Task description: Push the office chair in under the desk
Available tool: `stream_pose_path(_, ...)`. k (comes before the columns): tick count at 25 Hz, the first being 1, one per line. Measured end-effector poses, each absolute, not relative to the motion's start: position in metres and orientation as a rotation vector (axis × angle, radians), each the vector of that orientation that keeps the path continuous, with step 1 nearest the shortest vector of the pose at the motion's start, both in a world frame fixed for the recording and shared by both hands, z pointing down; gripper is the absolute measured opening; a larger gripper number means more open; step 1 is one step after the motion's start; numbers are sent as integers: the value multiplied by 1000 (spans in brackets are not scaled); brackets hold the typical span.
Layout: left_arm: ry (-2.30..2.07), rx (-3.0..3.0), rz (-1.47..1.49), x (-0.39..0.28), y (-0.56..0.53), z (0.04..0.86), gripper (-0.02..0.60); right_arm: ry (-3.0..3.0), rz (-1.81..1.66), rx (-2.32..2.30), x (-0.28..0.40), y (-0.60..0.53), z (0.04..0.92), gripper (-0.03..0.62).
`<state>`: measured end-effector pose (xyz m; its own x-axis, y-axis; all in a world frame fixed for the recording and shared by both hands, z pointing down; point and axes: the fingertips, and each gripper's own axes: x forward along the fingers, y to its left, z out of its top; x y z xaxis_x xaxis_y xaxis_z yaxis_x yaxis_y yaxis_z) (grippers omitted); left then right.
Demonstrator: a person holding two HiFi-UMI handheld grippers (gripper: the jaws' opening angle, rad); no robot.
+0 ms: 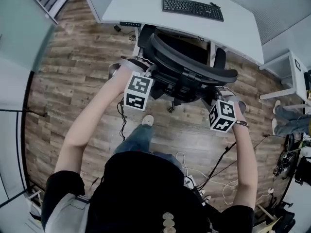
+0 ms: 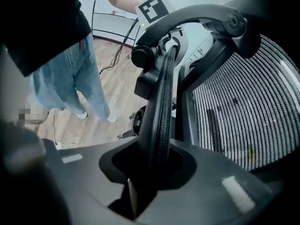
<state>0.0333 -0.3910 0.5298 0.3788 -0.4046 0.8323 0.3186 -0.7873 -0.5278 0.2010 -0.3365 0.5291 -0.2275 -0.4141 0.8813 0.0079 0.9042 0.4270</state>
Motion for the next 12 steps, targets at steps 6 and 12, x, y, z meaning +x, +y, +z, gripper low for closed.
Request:
stream_pose_path(6, 91, -2002, -1462, 56, -445, 528, 78, -1764, -395, 298, 225, -394, 529, 101)
stream_pose_path(12, 102, -2005, -1478, 70, -492, 529, 78, -1763, -417, 298, 240, -444, 530, 101)
